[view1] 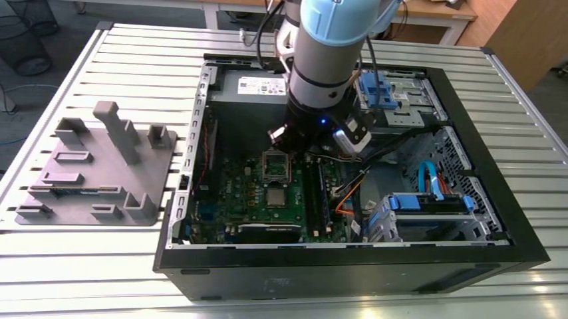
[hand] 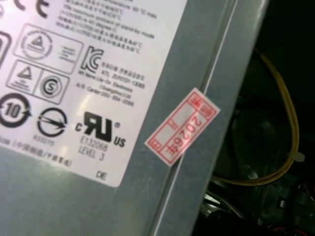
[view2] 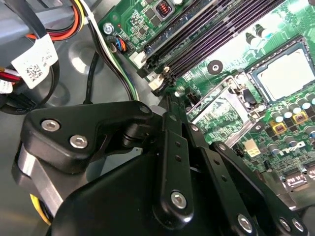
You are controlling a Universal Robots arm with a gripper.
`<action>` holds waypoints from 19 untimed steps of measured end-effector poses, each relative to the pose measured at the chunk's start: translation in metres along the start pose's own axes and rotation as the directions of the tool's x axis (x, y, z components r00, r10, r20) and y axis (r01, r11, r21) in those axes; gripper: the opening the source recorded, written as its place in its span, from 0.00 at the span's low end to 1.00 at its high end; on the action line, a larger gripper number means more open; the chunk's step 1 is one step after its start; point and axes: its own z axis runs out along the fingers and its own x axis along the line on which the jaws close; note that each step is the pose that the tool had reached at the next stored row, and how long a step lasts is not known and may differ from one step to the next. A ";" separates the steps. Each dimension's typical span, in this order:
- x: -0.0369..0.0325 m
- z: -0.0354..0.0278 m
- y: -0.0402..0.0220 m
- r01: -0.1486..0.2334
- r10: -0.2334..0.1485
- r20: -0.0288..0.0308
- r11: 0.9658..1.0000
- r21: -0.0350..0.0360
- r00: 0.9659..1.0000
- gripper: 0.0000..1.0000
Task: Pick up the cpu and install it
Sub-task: 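Close the cpu cover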
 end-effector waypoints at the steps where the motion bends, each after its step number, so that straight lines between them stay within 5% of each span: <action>1: 0.0000 -0.0007 0.0001 0.001 -0.001 0.000 1.000 0.000 1.000 0.11; 19: 0.0004 -0.0106 -0.0008 0.024 -0.024 -0.002 1.000 0.000 1.000 0.11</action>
